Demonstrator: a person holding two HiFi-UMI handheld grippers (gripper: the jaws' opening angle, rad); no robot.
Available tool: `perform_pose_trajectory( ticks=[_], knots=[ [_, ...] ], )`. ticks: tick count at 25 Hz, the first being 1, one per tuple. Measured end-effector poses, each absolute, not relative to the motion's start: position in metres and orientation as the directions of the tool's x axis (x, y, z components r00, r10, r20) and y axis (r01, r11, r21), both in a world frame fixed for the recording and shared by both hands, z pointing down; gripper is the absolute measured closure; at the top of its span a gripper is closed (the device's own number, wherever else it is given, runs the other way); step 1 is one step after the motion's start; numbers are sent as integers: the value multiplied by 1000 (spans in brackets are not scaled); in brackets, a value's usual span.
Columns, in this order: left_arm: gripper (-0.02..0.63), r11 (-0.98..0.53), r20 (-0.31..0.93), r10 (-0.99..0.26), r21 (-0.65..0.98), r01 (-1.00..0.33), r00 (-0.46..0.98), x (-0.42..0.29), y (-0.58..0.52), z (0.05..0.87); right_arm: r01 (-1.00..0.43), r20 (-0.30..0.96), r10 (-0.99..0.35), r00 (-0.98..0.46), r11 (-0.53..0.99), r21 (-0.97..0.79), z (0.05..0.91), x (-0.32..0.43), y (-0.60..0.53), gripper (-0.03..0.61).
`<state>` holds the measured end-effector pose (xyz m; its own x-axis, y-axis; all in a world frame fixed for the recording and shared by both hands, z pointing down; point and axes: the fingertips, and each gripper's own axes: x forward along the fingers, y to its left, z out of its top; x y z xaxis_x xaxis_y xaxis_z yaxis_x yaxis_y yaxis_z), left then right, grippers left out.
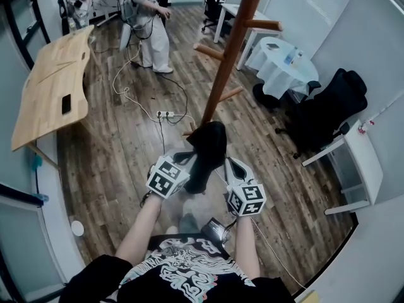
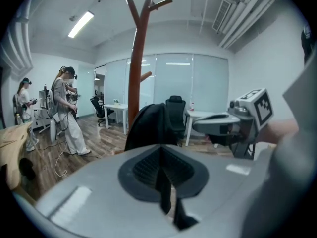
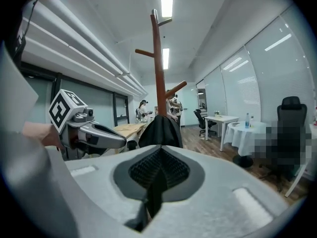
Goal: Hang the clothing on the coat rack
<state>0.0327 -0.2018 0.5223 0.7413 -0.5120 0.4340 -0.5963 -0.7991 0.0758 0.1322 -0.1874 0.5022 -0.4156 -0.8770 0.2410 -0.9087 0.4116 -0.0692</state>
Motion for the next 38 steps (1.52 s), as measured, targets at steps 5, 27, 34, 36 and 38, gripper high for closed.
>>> perform_pose_trajectory(
  ticks=[5,27,34,36,38],
  knots=[
    [624,-807,397,-513,79,-585,761,19,-173,518,-919,228,-890,-394,389,-69,499,123,-160,578],
    [624,-731,270,-661,-21,-682,700,3,-137,474,-957,177,-941,-289,282,-63,473,135,-105,578],
    [624,-692,245,-710,-65,-719,661,25,-148,459,-953,169,-939,-301,303,-15,462,157,-111,578],
    [624,-684,250,-717,-72,-726,650,30,-146,461,-952,171,-938,-303,306,-10,463,165,-109,578],
    [624,-678,248,-722,-68,-732,646,36,-144,460,-951,157,-939,-307,307,-28,462,173,-109,578]
  ],
)
